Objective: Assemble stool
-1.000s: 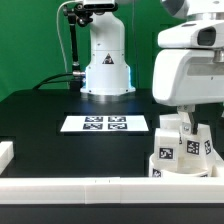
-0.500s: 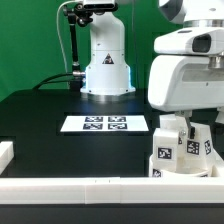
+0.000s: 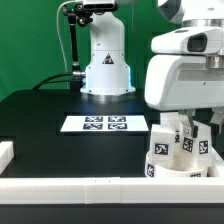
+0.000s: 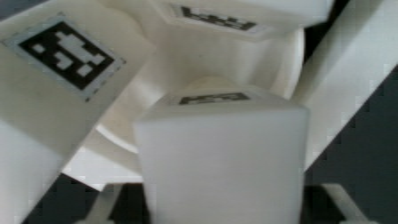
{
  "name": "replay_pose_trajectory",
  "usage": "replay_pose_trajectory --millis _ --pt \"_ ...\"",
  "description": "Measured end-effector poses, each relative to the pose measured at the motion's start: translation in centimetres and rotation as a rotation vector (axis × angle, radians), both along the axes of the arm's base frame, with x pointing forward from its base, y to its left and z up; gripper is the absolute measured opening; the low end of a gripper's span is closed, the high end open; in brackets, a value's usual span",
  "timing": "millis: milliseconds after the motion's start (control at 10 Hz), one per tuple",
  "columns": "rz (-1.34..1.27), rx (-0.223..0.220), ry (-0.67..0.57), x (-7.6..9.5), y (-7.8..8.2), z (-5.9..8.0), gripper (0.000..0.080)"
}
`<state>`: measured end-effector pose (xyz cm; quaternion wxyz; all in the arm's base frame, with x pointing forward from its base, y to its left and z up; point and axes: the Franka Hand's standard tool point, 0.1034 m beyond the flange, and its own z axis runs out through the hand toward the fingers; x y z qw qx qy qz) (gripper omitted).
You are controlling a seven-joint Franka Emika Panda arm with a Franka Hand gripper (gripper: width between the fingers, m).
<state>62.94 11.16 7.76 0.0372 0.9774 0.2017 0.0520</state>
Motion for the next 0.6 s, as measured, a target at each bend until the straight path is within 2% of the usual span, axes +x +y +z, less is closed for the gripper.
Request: replay_pose_trajectory --millis 400,600 --pt "-0.302 0.036 -0.015 -0.01 -0.01 -0.03 0.0338" --pt "-0.531 0.064 -0.028 -0.04 0.08 -0.09 0.0338"
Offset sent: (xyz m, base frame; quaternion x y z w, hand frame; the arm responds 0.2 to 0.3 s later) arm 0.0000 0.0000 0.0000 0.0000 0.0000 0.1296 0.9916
